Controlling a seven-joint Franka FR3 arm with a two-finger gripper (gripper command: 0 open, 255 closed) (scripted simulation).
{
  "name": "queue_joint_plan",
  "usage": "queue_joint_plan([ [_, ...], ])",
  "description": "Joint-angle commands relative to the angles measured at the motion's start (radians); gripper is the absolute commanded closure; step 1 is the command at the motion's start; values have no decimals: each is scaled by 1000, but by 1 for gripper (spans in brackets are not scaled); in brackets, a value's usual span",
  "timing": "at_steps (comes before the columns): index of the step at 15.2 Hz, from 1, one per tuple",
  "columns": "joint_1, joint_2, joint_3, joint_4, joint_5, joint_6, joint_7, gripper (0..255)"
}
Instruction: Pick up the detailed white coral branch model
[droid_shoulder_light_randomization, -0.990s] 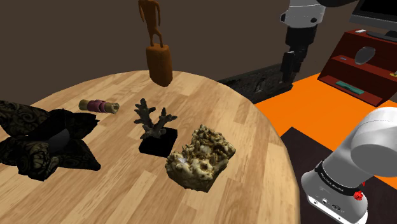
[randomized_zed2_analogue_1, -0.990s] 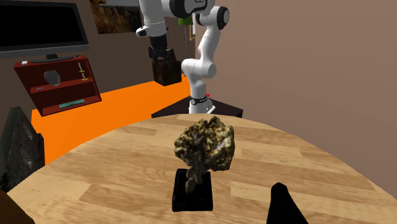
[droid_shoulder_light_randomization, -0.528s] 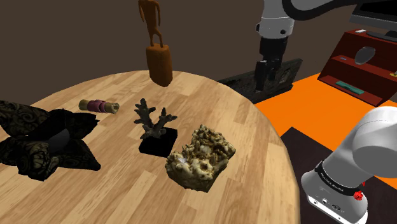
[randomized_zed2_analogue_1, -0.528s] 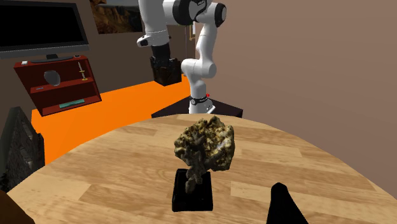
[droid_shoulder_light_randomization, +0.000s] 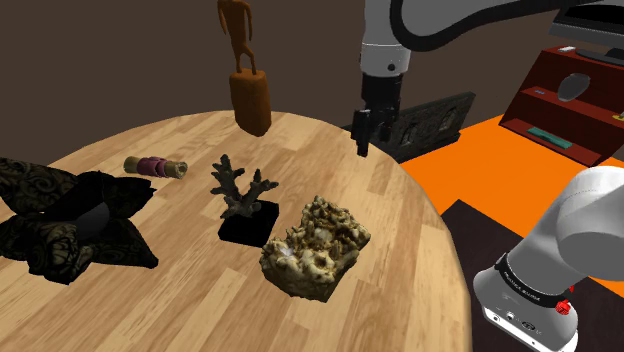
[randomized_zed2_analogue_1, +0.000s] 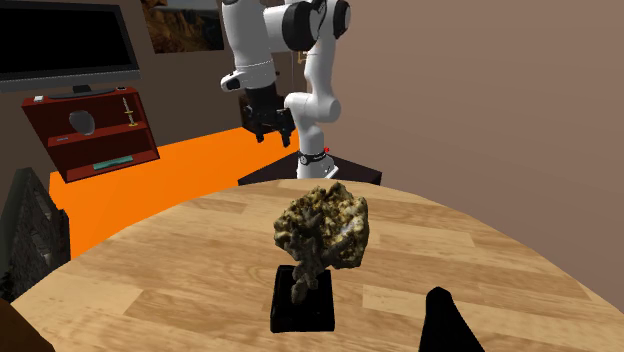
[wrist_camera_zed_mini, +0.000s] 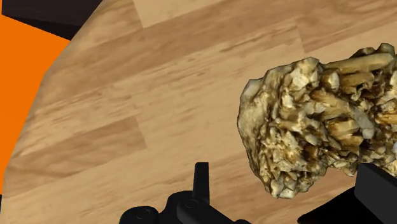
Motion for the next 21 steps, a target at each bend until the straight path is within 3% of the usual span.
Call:
queue_joint_plan([
  [1, 13, 62, 25, 38, 16, 38, 30, 0],
  [10, 64, 332, 109, 254, 30, 151, 146, 0],
  [20, 152, 659, 159, 606, -32, 194, 279, 0],
  [21, 153, 662, 158, 596, -32, 206, 277, 0],
])
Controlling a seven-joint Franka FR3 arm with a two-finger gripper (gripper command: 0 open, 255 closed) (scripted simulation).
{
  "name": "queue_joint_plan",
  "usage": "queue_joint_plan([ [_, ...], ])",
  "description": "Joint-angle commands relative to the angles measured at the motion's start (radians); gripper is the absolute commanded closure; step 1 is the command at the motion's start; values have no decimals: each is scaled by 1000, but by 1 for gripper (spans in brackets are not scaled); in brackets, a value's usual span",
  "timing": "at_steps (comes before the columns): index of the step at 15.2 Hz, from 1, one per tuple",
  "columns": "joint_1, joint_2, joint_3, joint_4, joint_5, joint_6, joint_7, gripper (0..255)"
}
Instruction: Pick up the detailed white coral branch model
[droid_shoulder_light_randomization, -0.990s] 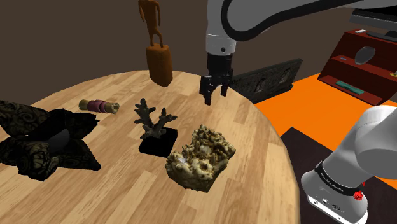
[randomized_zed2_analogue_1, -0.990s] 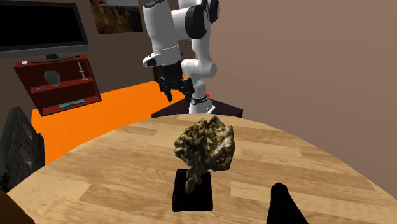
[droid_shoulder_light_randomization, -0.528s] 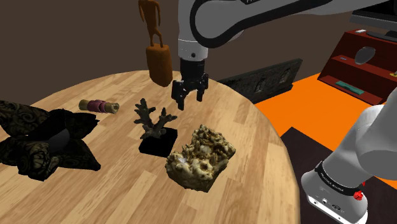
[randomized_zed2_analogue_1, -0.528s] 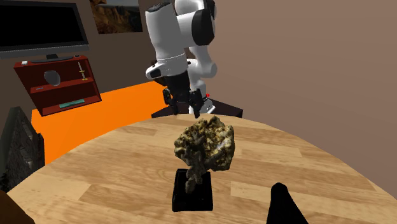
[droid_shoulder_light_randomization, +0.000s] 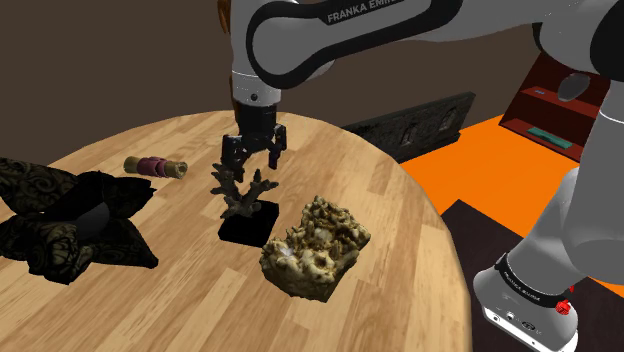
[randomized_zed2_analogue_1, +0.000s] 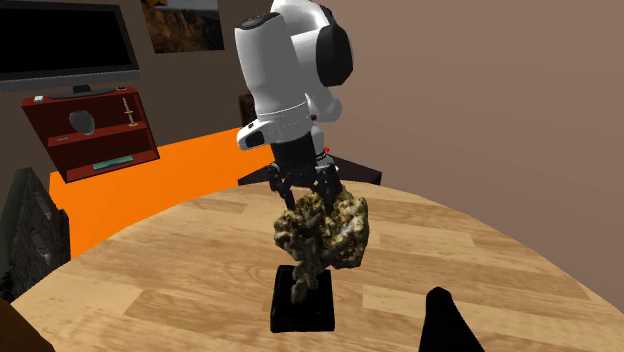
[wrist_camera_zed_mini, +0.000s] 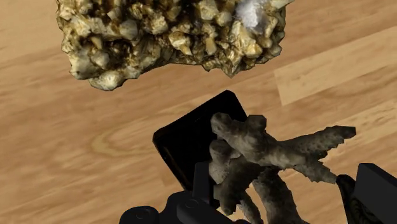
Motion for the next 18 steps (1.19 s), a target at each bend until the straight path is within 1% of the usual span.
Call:
queue_joint_plan([
  [1, 6, 18, 1, 1, -3, 21, 5, 0],
  [6, 8, 35, 0, -43, -5, 81, -4, 0],
  [8, 8, 37, -1, -48, -5, 88, -5, 0],
  [9, 9, 37, 0, -48, -5, 88, -4, 255],
  [18, 8, 38, -1, -48, -5, 88, -5, 255],
])
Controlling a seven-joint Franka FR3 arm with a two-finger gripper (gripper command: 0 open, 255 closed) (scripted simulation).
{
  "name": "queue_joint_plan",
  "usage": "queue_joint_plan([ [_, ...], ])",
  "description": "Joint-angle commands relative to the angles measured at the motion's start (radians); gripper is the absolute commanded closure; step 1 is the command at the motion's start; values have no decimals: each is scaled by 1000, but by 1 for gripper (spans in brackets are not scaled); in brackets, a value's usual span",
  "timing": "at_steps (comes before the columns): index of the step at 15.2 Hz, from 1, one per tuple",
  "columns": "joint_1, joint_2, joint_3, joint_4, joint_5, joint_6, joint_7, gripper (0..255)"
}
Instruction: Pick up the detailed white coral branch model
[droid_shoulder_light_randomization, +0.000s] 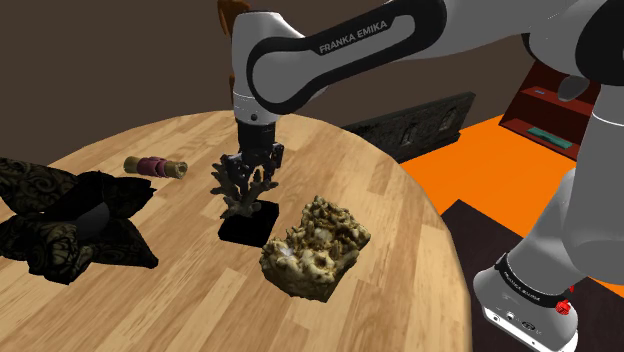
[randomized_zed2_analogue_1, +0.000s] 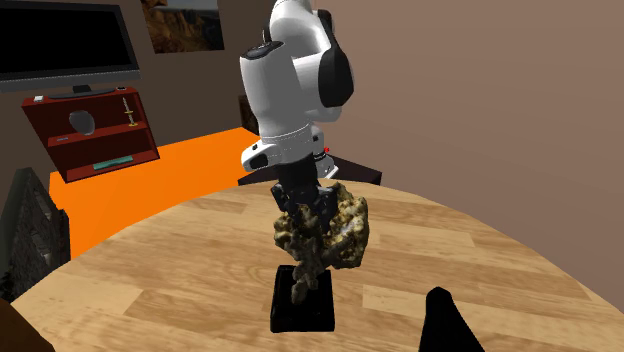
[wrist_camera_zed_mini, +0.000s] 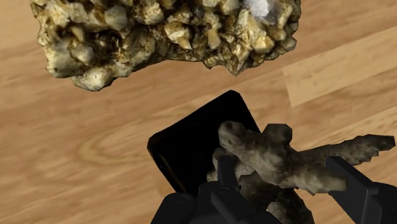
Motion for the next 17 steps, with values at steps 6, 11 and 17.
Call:
queue_joint_plan([
  [6, -2, -20, 2, 52, 2, -72, 10, 255],
  [11, -2, -32, 3, 103, 2, -134, 19, 255],
  [17, -2, -37, 4, 151, 2, -186, 28, 255],
])
